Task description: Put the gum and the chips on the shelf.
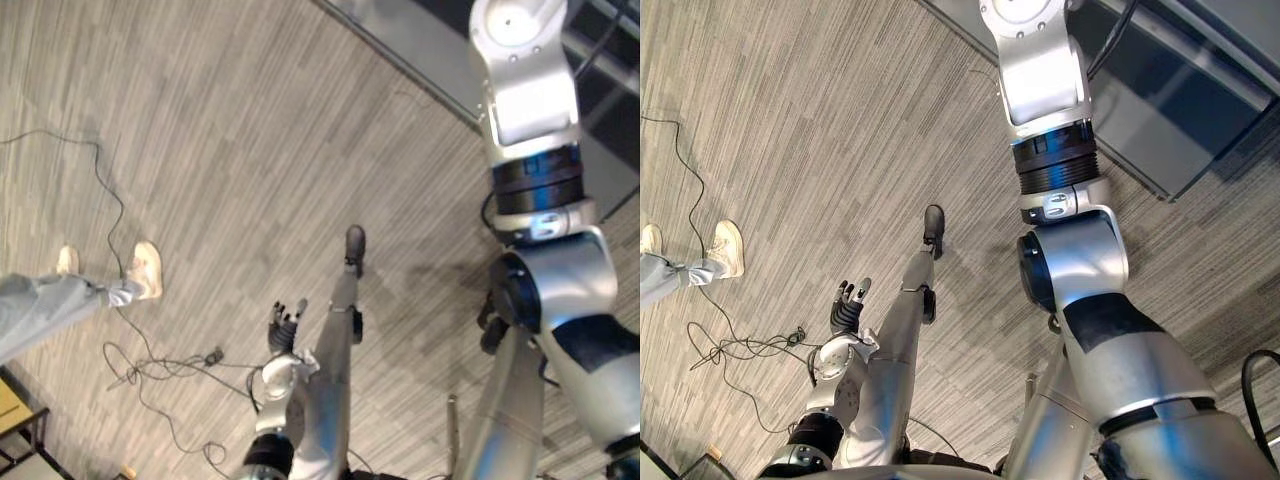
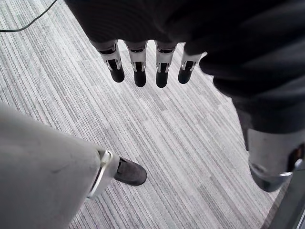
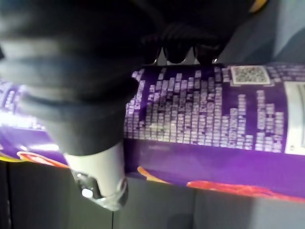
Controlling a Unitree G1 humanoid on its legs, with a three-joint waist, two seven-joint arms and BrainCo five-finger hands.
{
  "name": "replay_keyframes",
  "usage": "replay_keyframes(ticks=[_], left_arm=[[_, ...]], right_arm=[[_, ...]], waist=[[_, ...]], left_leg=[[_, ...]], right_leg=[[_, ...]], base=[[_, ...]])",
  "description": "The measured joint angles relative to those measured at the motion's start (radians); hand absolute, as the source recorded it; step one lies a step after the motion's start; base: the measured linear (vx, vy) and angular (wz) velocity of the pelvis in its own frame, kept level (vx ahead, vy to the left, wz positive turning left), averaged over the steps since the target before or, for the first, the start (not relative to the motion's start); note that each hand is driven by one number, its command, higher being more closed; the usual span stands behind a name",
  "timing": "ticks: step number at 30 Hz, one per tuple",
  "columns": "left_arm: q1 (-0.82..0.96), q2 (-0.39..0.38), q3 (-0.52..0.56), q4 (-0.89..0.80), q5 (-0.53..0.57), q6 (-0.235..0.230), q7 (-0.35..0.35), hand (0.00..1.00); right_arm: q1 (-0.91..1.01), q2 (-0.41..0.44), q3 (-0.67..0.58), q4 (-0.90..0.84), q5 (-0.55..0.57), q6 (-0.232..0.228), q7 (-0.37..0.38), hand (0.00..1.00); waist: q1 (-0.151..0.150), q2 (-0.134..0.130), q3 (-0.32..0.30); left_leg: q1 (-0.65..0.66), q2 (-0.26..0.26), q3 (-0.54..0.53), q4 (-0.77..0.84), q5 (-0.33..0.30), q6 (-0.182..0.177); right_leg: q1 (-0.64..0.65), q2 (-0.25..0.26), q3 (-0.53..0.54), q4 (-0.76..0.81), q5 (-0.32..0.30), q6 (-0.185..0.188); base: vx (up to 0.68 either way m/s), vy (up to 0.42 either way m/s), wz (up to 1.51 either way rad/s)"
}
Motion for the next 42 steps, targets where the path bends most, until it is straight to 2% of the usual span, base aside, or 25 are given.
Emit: replay_keyframes(ticks=[6,13,18,27,30,35,42], left_arm=[[0.001,0.003,0.005,-0.003,0.0,-0.001,0.015,0.0],[0.001,0.003,0.012,-0.013,0.001,-0.003,0.038,0.0],[0.002,-0.001,0.014,-0.012,0.001,-0.002,0.042,0.0],[0.001,-0.001,0.016,-0.024,-0.001,-0.01,0.041,0.0],[0.001,-0.001,0.029,-0.024,-0.002,-0.01,0.041,0.0],[0.002,-0.001,0.045,-0.044,-0.004,-0.01,0.041,0.0],[0.002,-0.001,0.045,-0.045,-0.011,-0.009,0.048,0.0]], right_arm=[[-0.019,-0.003,0.0,0.001,0.038,-0.013,-0.013,1.0],[-0.046,-0.016,0.02,0.03,0.036,-0.049,-0.012,1.0],[-0.056,-0.033,0.056,0.044,0.018,-0.047,-0.012,1.0],[-0.165,-0.139,0.148,0.077,0.021,-0.055,-0.029,1.0],[-0.179,-0.154,0.176,0.097,0.04,-0.052,-0.029,1.0],[-0.206,-0.177,0.205,0.112,0.053,-0.05,-0.029,1.0],[-0.224,-0.179,0.206,0.119,0.189,-0.118,-0.034,1.0]], waist=[[-0.005,0.0,0.0],[-0.009,0.0,0.0],[-0.009,0.0,0.0],[-0.015,-0.002,-0.001],[-0.034,-0.002,-0.001],[-0.035,-0.002,-0.001],[-0.042,-0.002,-0.001]], left_leg=[[0.016,-0.003,0.01,-0.042,0.029,0.007],[-0.015,-0.008,0.011,-0.028,0.012,0.003],[-0.03,-0.004,0.014,-0.02,0.012,0.002],[-0.101,-0.004,0.014,-0.002,0.03,-0.001],[-0.102,-0.005,0.013,-0.002,0.03,-0.002],[-0.115,-0.001,0.017,-0.002,0.019,-0.005],[-0.122,0.0,0.021,-0.002,0.026,0.0]], right_leg=[[0.009,0.001,0.001,-0.022,0.009,0.003],[-0.037,-0.002,0.015,0.008,-0.003,0.0],[-0.064,0.0,0.018,0.032,-0.009,-0.007],[-0.138,0.005,0.028,0.052,-0.009,-0.007],[-0.137,0.004,0.028,0.055,-0.009,-0.007],[-0.16,0.008,0.031,0.062,-0.01,-0.009],[-0.171,0.01,0.034,0.065,-0.01,-0.009]], base=[[0.03,-0.021,0.01],[-0.01,-0.047,0.03],[-0.03,-0.043,0.02],[-0.01,-0.019,0.04],[0.0,-0.01,0.01],[-0.03,-0.026,0.0],[0.0,0.0,0.0]])
